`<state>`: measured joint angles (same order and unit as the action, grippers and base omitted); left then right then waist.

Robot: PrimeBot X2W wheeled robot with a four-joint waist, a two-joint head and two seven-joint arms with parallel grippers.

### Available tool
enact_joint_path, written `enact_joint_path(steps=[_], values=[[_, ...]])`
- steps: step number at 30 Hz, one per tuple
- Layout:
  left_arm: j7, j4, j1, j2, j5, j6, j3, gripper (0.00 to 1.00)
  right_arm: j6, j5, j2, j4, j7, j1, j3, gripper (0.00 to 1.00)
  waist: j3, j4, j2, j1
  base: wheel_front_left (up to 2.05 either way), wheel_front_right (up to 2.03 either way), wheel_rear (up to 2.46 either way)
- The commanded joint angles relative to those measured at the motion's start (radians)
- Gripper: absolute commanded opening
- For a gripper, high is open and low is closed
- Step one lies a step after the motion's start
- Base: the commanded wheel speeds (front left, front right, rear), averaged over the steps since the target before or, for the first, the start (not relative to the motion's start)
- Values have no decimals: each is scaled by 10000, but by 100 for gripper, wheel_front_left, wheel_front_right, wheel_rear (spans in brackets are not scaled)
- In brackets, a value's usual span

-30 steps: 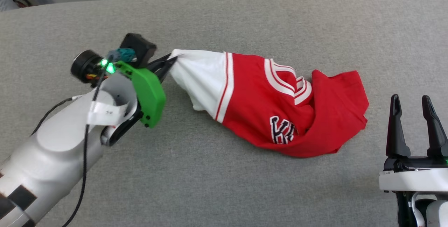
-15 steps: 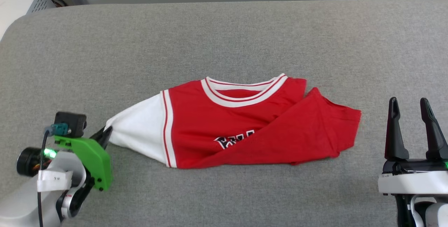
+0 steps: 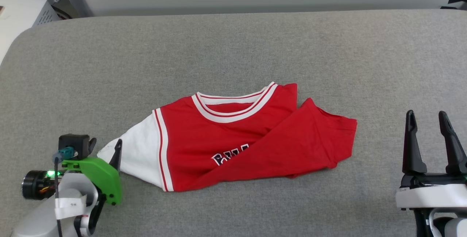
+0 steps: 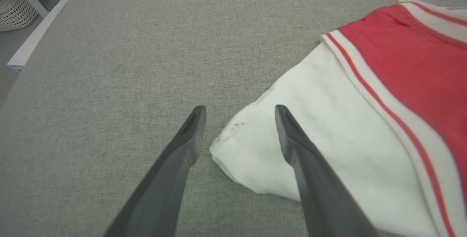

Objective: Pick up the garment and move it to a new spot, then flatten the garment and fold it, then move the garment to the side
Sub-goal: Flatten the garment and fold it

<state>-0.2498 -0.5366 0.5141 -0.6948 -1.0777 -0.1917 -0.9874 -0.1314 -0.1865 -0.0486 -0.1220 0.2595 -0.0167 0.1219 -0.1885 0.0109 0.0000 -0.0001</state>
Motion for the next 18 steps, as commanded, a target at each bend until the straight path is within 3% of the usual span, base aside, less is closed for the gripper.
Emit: enact_joint_path(steps=[1, 10, 18], values=[[-97, 121, -70, 244, 407, -188, 254, 100, 7, 165, -16, -108, 23, -22, 87, 100, 274, -96, 0, 1, 0, 0, 0], [-117, 3167, -2286, 1678, 4746, -1524, 4334, 100, 7, 1217, -105, -789, 23, 815, 334, 100, 710, -428, 0, 1, 0, 0, 0], [-119, 4612, -4147, 3077, 7190, -1502, 6419, 100, 7, 850, -1596, -266, 23, 1867, -631, 100, 727, -753, 0, 1, 0, 0, 0]])
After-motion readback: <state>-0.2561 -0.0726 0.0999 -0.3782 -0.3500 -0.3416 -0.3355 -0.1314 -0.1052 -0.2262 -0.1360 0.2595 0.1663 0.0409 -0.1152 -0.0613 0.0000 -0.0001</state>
